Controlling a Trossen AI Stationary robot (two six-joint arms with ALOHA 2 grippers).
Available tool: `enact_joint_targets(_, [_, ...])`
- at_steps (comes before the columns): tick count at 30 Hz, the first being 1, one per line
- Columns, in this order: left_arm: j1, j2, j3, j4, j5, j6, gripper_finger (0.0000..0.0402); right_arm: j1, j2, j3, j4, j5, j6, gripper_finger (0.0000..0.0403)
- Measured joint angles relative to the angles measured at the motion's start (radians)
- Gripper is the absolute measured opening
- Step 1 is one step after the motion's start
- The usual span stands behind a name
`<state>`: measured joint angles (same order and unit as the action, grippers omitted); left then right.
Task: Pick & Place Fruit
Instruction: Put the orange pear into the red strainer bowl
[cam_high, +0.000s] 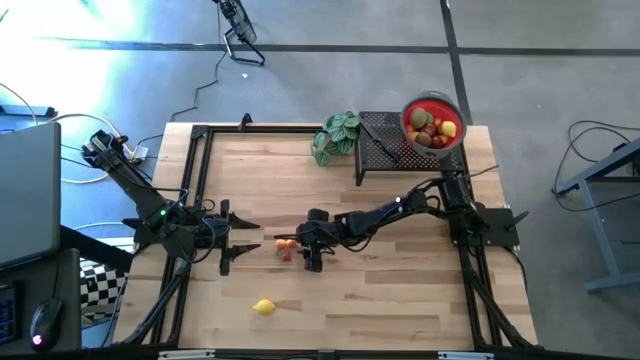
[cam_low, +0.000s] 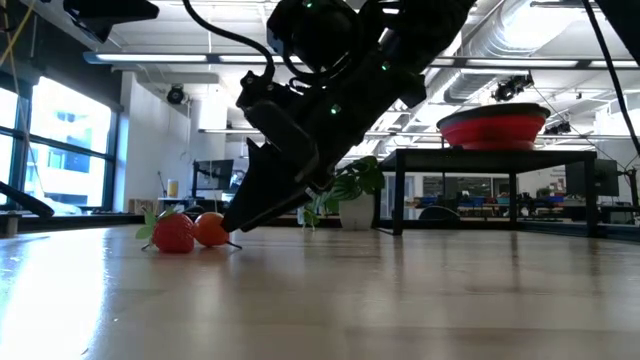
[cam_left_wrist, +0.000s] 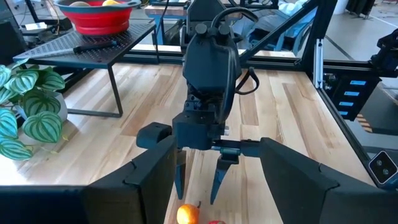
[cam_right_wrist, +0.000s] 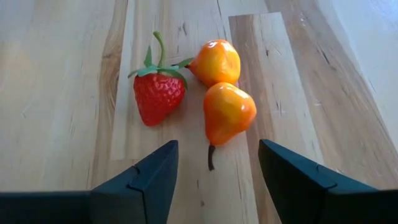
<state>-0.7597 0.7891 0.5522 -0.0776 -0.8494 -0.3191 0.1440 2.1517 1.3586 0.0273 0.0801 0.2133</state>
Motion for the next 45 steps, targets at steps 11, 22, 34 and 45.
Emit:
enact_joint_targets(11, [0.000,0.000,0.000,-0.001,0.000,0.000,0.0222,0.001,0.055,0.004,0.051,0.008,0.000,0.0215])
enact_joint_targets(22, [0.000,0.000,0.000,-0.006,0.005,-0.001,0.0222,0.000,0.069,0.003,0.070,0.020,-0.003,0.0215])
enact_joint_targets(34, [0.000,0.000,0.000,-0.011,0.006,-0.001,0.0222,0.000,0.069,0.003,0.024,0.028,-0.001,0.0189])
enact_joint_targets(45, [0.000,0.000,0.000,-0.022,0.006,-0.001,0.0222,-0.001,0.070,0.001,0.018,0.034,-0.003,0.0107])
